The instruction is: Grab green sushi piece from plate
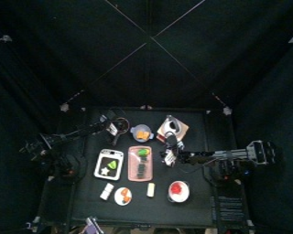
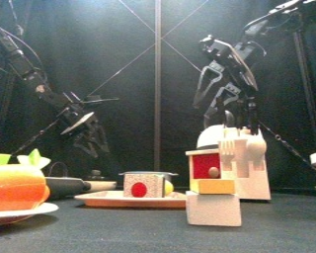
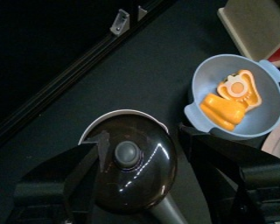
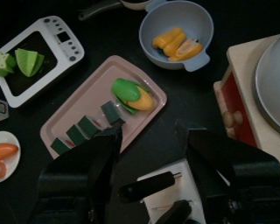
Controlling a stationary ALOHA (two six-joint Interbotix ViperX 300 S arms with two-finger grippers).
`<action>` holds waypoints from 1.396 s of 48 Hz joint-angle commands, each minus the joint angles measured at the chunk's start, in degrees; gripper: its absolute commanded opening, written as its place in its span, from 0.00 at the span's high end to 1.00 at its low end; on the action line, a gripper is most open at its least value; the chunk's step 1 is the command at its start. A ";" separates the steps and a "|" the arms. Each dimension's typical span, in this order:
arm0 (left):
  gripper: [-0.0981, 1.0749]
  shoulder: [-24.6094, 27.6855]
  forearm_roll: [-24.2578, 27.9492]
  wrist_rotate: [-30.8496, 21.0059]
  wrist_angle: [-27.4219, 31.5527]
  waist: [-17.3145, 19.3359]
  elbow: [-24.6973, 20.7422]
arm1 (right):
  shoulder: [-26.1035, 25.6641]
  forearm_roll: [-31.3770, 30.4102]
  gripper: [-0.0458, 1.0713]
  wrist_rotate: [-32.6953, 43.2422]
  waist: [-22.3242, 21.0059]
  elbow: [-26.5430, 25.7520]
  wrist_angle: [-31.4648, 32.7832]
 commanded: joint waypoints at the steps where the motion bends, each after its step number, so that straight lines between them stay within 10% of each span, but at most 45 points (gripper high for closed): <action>1: 0.09 -0.79 -0.26 0.00 -0.44 -0.35 -0.62 | -1.49 0.18 0.19 -0.18 -0.26 -1.05 -0.35; 35: 0.10 -14.15 -3.60 0.00 -6.77 -20.92 6.50 | -4.31 4.31 0.19 -0.09 10.55 -1.76 -1.85; 54: 0.10 -15.56 -6.77 0.00 -10.81 -33.22 10.99 | 5.10 3.87 0.19 -0.62 10.11 -5.80 -4.39; 67: 0.10 -16.08 -11.51 0.09 -11.78 -34.72 12.92 | 13.27 3.87 0.19 -0.53 8.96 -11.51 0.62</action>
